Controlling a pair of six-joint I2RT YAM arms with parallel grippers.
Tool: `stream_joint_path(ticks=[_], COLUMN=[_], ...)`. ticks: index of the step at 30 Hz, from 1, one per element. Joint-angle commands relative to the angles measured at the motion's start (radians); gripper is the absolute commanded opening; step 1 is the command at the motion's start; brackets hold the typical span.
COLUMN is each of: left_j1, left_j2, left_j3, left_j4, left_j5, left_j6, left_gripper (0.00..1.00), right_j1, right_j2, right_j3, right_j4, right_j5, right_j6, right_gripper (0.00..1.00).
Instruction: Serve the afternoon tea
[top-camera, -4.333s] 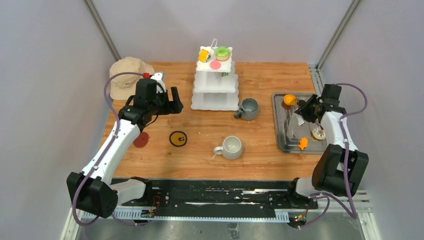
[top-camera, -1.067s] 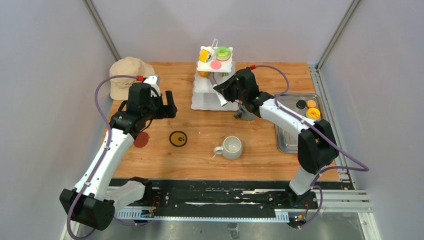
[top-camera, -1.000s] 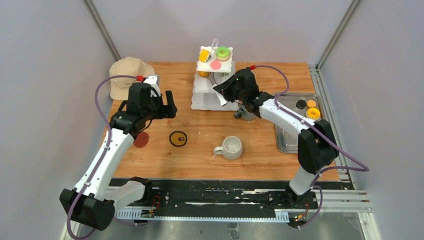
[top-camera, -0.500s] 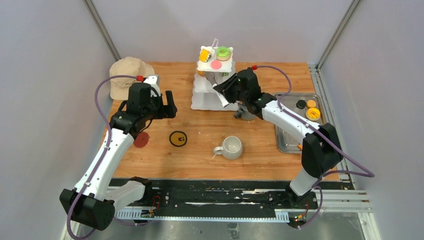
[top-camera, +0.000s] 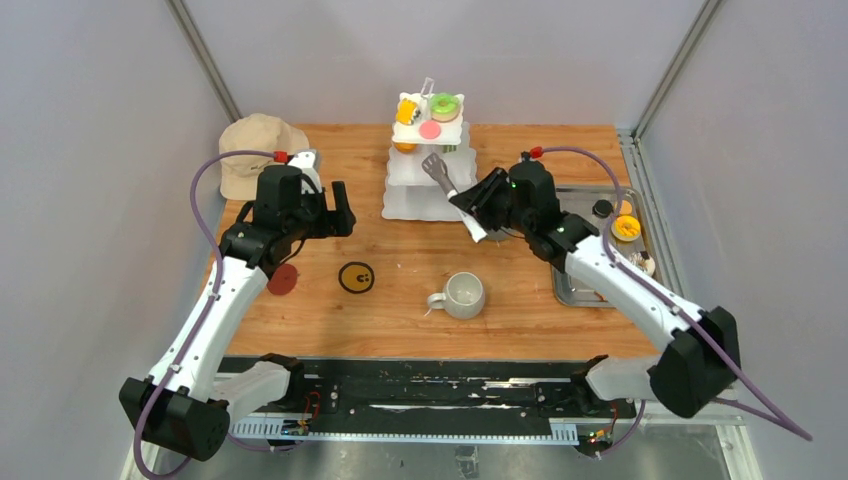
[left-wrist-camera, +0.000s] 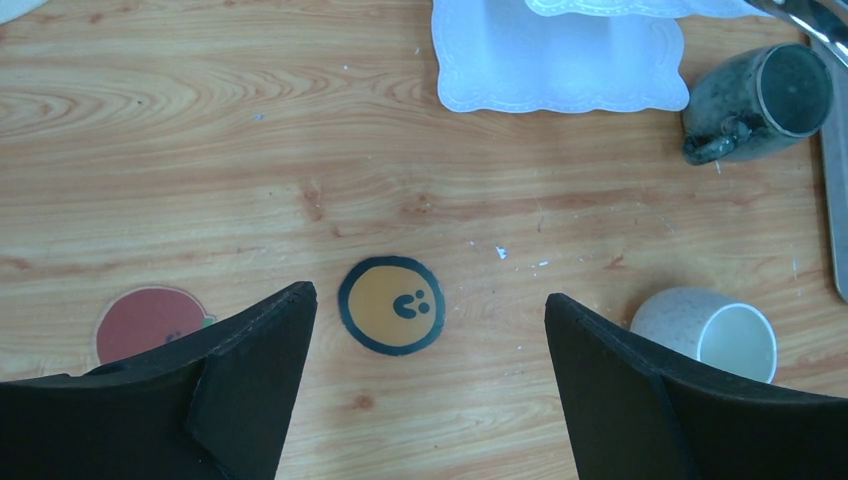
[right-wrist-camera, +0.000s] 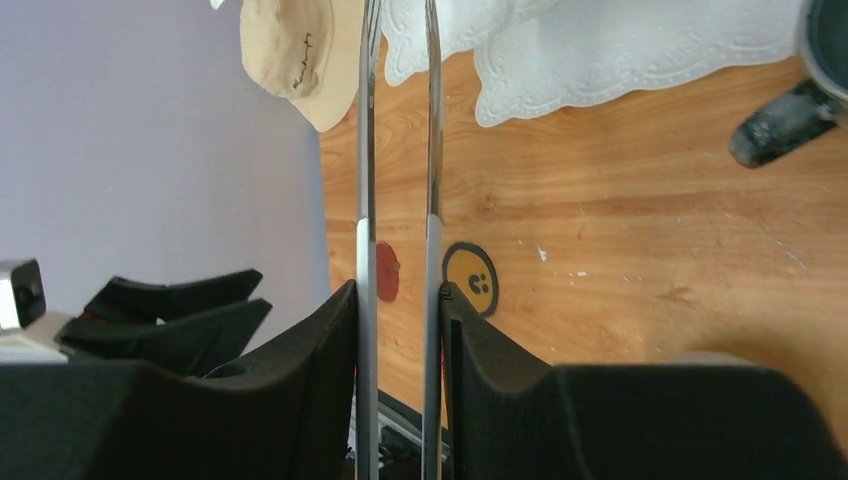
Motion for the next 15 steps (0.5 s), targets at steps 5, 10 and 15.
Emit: stream_joint_path(ticks=[5, 10, 15], left_j1=[-0.007, -0.007, -0.007], left_j2=[0.002, 0.021, 0.057], left_j3=[-0.002, -0.009, 0.000], left_j4=[0.047, 0.074, 0.092], left_j5=[0.023, 0.048, 0.073], left_j6=[-0.018, -0.038, -0.043], left_gripper=[0.89, 0.89, 0.89], right_j1=[0.011, -0.025, -0.190], right_j2=[-0.334, -0.544, -0.594], right_j3=[-0.097, -0.115, -0.070], right_j4=[-0.373, -0.683, -0.894], right_j5=[0.163, 0.492, 0.607], right_j6=[-0.267, -0.352, -0.437], right_gripper=[0.23, 0.21, 0.22])
